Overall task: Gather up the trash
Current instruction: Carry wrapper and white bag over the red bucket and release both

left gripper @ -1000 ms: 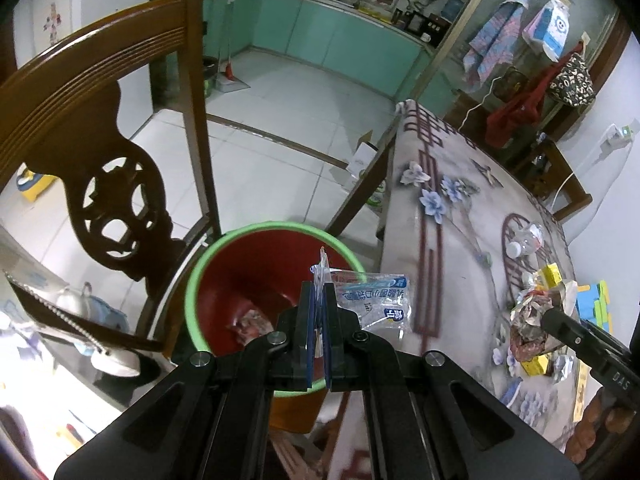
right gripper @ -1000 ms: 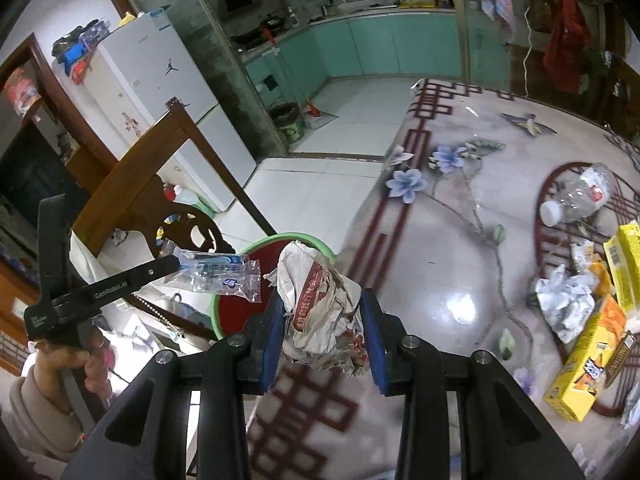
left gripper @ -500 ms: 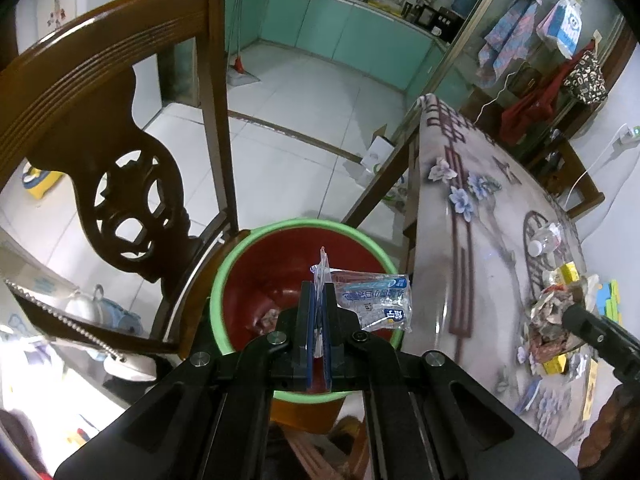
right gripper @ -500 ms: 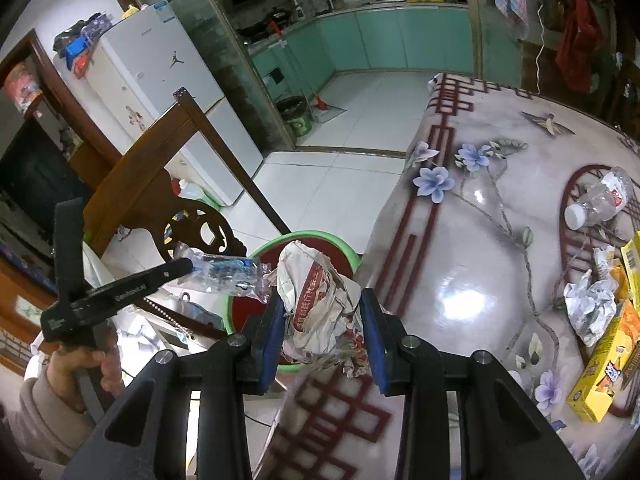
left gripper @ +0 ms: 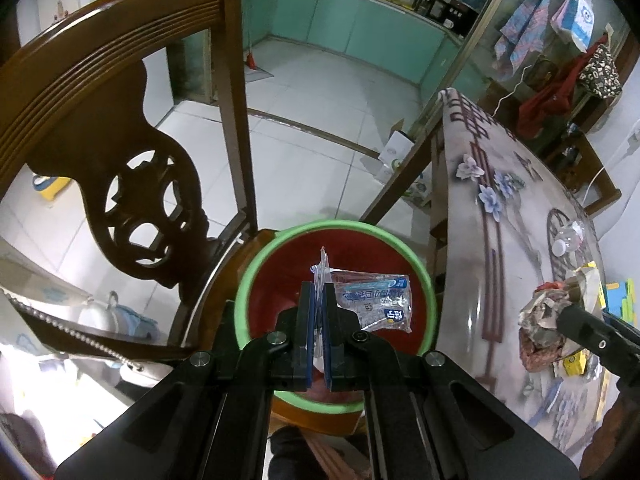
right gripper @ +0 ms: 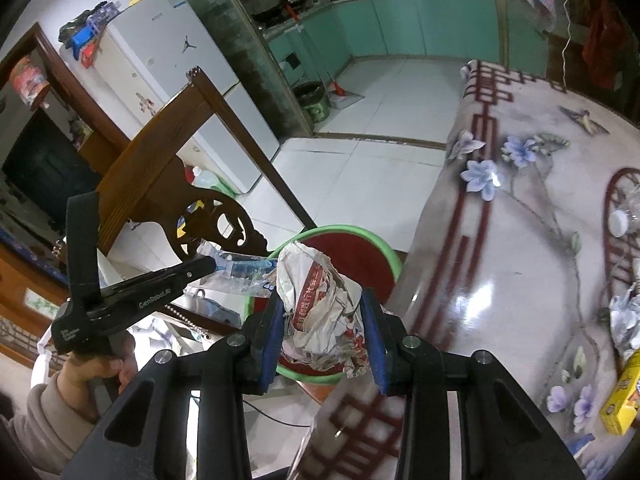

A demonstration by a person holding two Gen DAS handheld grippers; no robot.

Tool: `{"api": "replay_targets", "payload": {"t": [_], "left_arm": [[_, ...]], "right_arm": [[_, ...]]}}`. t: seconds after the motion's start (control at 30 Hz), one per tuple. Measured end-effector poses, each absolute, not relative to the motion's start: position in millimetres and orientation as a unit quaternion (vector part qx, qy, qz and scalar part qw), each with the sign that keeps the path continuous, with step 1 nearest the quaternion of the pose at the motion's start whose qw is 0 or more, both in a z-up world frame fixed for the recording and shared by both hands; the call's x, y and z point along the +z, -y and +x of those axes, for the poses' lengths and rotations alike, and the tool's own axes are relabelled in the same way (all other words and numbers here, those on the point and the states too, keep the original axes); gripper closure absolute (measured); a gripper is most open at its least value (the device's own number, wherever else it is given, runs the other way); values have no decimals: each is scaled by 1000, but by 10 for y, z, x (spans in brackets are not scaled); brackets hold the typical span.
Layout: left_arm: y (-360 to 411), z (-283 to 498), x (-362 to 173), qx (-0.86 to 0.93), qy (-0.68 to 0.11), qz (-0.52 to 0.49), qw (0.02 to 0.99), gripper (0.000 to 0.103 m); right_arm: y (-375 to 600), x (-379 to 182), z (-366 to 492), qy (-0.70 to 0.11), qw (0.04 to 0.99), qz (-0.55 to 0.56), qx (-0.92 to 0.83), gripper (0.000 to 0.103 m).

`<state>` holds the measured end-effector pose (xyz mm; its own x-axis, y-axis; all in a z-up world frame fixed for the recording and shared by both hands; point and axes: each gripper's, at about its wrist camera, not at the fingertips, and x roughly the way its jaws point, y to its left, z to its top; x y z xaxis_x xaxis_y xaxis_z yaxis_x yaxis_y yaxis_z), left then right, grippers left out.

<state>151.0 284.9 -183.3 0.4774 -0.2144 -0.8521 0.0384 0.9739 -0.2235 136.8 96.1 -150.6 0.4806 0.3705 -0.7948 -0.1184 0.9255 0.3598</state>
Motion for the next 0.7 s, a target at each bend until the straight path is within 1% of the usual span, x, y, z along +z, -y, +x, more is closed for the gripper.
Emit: {"api": "replay_targets", "payload": {"t": [0.17,0.23,0.27,0.3,0.33,0.4,0.43,0.47,0.53,0.63,0.7], "left_arm": [[-2912,1535,-1859,-67,-508,-92,854,100],[-2922,1555,-1869,-66,-509,-93,853,100],[-2922,1563,-1873,-63,-510,-92,853,99],[-2923,1571,-1878,-54,-512,-88,853,94],[-2926,1571,-1878,-51,-511,-88,853,90],[-2941,1561,-1856,-45,-505,-91,857,62],[-2940,1550,-1840,-44,-501,-91,859,57],[-2934,1537,-1821,-43,-497,-90,862,54],[-2910,1532,-1797,-45,-495,-88,863,53],[-2859,1520,-1778,-48,-494,-86,864,49],[-2819,1505,-1762,-48,-491,-85,866,42]], "right_arm": [[-1116,-1572,1465,-492,850,114,148,68],[-1155,-1582,1501,-492,850,109,151,66],[-1172,-1586,1519,-490,852,107,150,62],[-1187,-1593,1533,-488,854,105,147,54],[-1186,-1597,1545,-490,854,103,143,51],[-1184,-1608,1568,-492,853,105,143,50],[-1173,-1610,1570,-492,852,108,143,50],[-1164,-1608,1568,-492,852,109,143,50],[-1116,-1596,1556,-490,853,114,140,50],[-1019,-1571,1529,-484,855,125,139,48],[-978,-1562,1522,-480,856,129,144,44]]}}
